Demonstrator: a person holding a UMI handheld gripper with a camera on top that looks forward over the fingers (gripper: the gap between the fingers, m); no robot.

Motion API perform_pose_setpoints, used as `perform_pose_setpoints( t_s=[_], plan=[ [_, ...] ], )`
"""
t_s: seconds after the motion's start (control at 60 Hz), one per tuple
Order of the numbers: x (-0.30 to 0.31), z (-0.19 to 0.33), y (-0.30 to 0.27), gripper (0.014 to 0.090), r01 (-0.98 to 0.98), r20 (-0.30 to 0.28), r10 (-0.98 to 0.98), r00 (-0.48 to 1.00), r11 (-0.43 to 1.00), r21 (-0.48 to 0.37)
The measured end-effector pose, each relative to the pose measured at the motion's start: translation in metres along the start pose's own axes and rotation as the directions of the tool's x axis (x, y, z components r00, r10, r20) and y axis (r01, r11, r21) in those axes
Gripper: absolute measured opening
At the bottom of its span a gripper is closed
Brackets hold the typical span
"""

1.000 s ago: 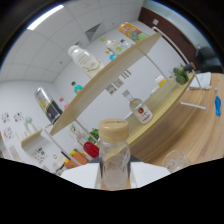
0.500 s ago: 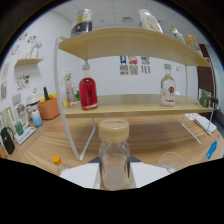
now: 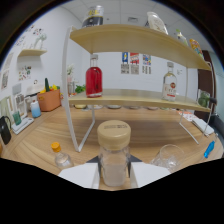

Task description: Make me a cup of Mount Fuji.

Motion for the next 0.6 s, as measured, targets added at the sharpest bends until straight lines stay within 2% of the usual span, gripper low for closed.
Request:
perform_pose_setpoints(
  t_s=[0.067,0.117,0.167,0.183,0.2,0.217,0.25,0.483,0.6],
  plan=[
    [0.0,-0.002,0.003,0.0434,0.006,-0.001,-0.006,1.0,1.0,-0.012],
    [0.0,-0.003,0.007,0.0493,0.003,-0.002,-0.003,1.0,1.0,-0.028],
    [-0.002,-0.006,0.01,0.0613,-0.004,0.01,0.005,1.0,0.999,-0.05],
    [-0.003,-0.007,0.01,0.0679,-0.006,0.012,0.007,1.0,0.998,-0.056],
    [-0.003,-0.008,0.009,0.0784,-0.007,0.016,0.008,1.0,0.998,-0.057],
    [-0.003,-0.01,0.008,0.0796,-0.008,0.016,0.009,1.0,0.998,-0.058],
    [-0.002,-0.015,0.005,0.0866,-0.008,0.014,0.008,1.0,0.998,-0.056],
    [0.007,-0.076,-0.05,0.0865,-0.025,0.014,0.025,1.0,1.0,-0.017],
    [0.025,-0.112,-0.069,0.0863,-0.046,-0.004,0.046,0.999,0.999,-0.013]
  ],
)
